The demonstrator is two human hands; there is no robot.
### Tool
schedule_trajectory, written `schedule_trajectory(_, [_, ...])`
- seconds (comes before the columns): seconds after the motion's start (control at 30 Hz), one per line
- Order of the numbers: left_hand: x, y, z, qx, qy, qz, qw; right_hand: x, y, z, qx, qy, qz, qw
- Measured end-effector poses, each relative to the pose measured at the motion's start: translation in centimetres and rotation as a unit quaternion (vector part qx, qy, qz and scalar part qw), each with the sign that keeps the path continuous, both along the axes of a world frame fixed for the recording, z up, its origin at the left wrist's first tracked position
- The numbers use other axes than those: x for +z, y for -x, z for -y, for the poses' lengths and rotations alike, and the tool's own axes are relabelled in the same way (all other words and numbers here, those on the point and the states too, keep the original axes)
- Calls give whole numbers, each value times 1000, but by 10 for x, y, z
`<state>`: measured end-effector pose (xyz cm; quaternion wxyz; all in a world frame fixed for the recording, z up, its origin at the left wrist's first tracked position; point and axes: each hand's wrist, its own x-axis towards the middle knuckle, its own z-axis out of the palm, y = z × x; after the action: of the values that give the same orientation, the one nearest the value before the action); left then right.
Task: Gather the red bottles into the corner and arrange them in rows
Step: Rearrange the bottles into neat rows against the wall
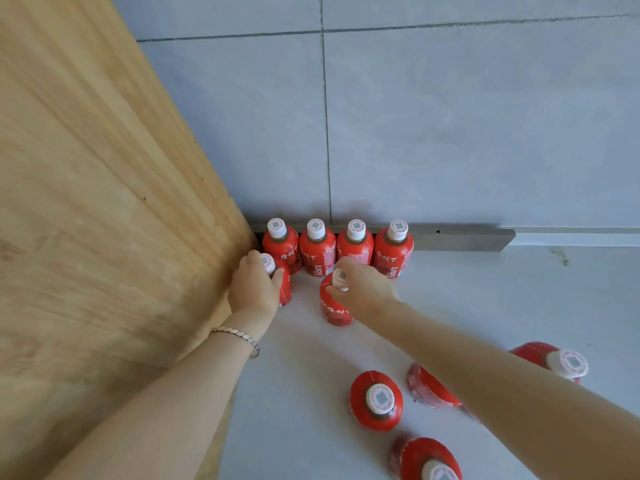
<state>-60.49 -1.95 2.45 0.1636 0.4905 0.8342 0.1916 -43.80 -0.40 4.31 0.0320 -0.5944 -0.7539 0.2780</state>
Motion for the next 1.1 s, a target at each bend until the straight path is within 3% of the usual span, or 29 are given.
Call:
schedule_trajectory(0.13, [-4, 2, 3, 24, 34, -25, 999, -9, 33, -14, -20, 25, -66, 997])
schedule_trajectory(0.37, [-17, -2, 3, 106, -53, 186, 975, -32, 43, -9, -104, 79, -76, 989])
schedule_trajectory(0.5, [-19, -5, 7, 86, -71, 186, 976, -35, 41, -7, -149, 79, -170, 971])
schedule_trajectory(0.8, [-23, 2, 6, 53, -69, 215, 973, -41, 47, -2, -239, 119, -257, 929])
schedule_trajectory(0.9, [-21, 1, 4, 42, -48, 217, 974, -34, 35, 1, -204, 148, -244, 936])
schedule_trajectory(0.97, [-17, -4, 4, 45, -61, 161, 984, -22, 14, 4, -163, 152, -201, 954])
schedule_trajectory(1.03, [-11, -15, 6, 9, -98, -10, 995, -6, -17, 11, -113, 120, -151, 975])
schedule_trajectory(1.1, [-6, -28, 7, -87, -148, -138, 975, 16, -55, 21, -57, 78, -79, 992])
